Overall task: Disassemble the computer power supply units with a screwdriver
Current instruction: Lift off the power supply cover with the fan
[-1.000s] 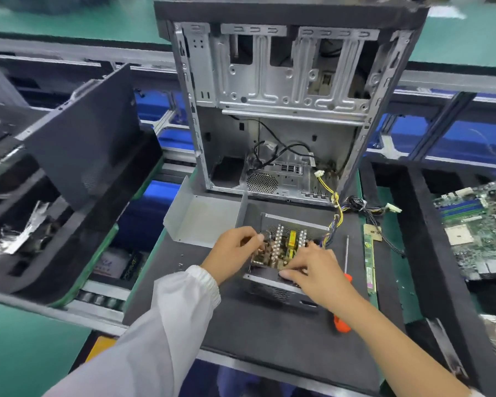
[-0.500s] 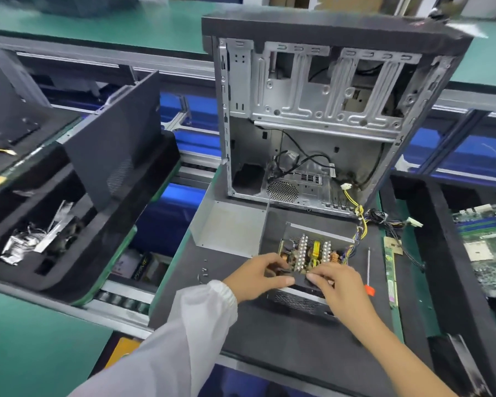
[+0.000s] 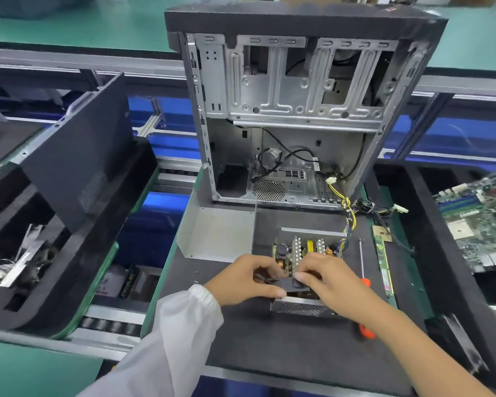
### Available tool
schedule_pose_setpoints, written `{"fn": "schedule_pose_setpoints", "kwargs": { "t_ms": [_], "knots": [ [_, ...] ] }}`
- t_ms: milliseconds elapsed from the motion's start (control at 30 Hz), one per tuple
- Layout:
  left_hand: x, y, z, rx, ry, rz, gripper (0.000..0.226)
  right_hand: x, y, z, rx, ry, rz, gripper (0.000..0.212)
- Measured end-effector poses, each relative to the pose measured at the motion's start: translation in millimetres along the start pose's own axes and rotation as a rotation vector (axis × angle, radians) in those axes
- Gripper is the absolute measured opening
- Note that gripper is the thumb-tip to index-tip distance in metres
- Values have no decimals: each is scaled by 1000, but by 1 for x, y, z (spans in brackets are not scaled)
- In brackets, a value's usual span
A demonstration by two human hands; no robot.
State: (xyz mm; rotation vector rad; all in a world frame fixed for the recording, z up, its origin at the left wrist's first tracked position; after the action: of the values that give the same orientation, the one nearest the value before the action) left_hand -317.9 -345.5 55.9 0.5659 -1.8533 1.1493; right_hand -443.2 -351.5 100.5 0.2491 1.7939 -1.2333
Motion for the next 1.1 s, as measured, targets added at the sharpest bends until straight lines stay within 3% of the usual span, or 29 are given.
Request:
{"fn": "schedule_pose_setpoints", "kwargs": {
  "t_ms": [133,267,367,500,733,900,1000,1100],
  "knots": [
    [2,-9,-2,-56,27,18,27,-12,17,18,-60,17,-101,18],
    [-12,-18,-9,-33,-11,-9,20,-9,6,23,45,124,218,20],
    [-29,-19,-17,29,-68,-30,21,2,-6,11,90,153,254,29],
    [-47,-15,-25,75,-118,-76,25,11,-7,-10,48,139,204,2],
    [-52,-9,-22,103,-146,-44,30,-8,3,9,142,115,365,15],
    [-42,-17,-19,92,-78,148,33,-33,17,35,90,65,237,26],
    [-40,-27,-21,142,-84,203,29,-21,12,29,75,104,286,16],
    [-30,-34,-20,219,-119,154,34,1,24,15,-15,228,215,45]
  ]
}}
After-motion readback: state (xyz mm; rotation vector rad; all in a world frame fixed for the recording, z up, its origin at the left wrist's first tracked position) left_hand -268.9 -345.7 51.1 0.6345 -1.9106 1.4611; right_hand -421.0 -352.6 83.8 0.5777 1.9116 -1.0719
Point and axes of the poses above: each hand's wrist, its own z-axis towards the middle knuckle, its own y-axis out of the palm, x = y × z, the point moved 9 cm from there along z, towards the middle knuckle, and after that the axes turned 13 degrees about z, right-handed, at the moved point
